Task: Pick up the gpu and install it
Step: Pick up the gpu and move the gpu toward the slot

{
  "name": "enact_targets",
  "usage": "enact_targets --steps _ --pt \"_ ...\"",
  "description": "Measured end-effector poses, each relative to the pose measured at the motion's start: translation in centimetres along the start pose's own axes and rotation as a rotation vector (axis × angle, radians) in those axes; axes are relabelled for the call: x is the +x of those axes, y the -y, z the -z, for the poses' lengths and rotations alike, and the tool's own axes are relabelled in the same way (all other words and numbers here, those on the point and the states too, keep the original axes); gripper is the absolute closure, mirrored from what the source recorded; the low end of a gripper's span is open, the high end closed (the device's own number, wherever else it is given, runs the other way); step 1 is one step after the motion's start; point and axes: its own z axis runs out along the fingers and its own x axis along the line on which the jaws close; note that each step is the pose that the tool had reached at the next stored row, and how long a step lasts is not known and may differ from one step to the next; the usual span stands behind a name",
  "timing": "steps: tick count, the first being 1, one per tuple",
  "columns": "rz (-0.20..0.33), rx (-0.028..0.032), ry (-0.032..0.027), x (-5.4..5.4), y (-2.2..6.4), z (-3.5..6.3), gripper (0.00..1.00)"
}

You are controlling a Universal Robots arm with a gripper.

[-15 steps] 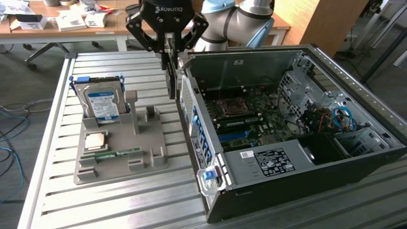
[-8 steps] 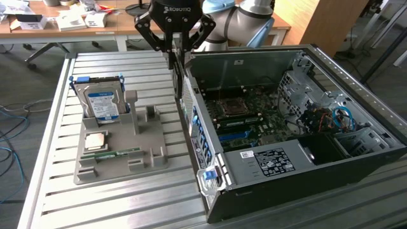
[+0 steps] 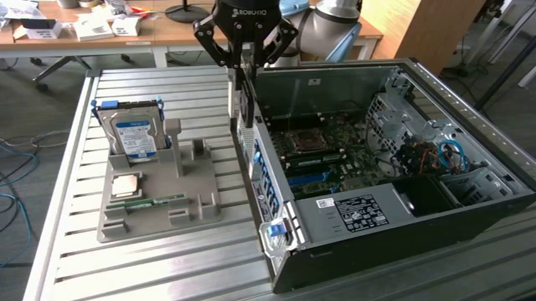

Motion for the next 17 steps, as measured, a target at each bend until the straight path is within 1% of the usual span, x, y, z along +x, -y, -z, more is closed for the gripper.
enact_targets --steps 17 --pt "0.000 -0.0013 -0.0001 -3.6 -0.13 -0.06 0.74"
